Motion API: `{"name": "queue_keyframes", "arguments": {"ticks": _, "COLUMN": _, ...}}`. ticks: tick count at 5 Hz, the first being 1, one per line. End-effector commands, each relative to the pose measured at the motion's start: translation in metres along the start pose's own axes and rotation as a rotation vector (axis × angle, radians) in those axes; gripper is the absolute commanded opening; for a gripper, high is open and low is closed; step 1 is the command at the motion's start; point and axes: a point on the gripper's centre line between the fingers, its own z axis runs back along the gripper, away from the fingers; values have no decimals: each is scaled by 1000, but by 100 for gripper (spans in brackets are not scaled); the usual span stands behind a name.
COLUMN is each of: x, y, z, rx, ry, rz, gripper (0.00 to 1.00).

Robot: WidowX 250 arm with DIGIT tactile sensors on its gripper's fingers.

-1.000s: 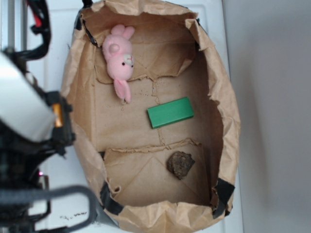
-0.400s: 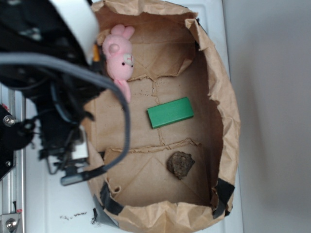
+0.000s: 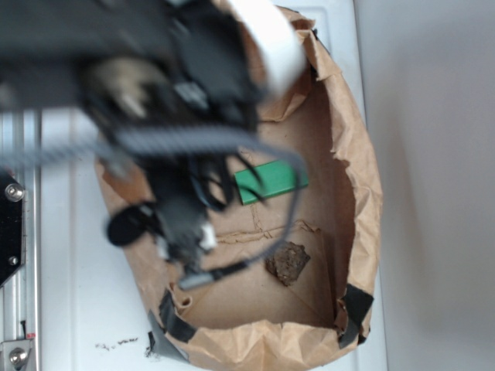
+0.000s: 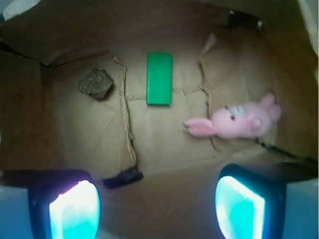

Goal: Grab the green block.

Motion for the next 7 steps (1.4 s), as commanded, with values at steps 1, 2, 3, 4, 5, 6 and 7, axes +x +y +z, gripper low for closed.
{"name": "queue_keyframes", "arguments": {"ticks": 1, "x": 25, "y": 5, "z": -15, "rx": -11, "ry": -123, "rz": -126, "gripper": 100}}
{"name": "queue_keyframes", "arguments": {"ticks": 2, "x": 29, "y": 16, "z": -32, "rx": -60, "ry": -121, "rz": -165, "gripper": 100}}
{"name": "queue_keyframes", "arguments": {"ticks": 3, "x": 34, "y": 17, "z": -43, "rx": -19, "ry": -138, "rz": -119, "gripper": 100}}
{"name": "queue_keyframes", "arguments": {"ticks": 4, "x": 34, "y": 17, "z": -43, "rx": -19, "ry": -138, "rz": -119, "gripper": 100}}
{"name": "queue_keyframes", "arguments": {"ticks": 5, "x": 34, "y": 17, "z": -43, "rx": -19, "ry": -138, "rz": -119, "gripper": 100}}
{"name": "queue_keyframes", "arguments": {"ticks": 6, "x": 34, "y": 17, "z": -43, "rx": -19, "ry": -138, "rz": -119, "gripper": 100}}
{"name": "queue_keyframes", "arguments": {"ticks": 7, "x": 34, "y": 17, "z": -43, "rx": -19, "ry": -138, "rz": -119, "gripper": 100}}
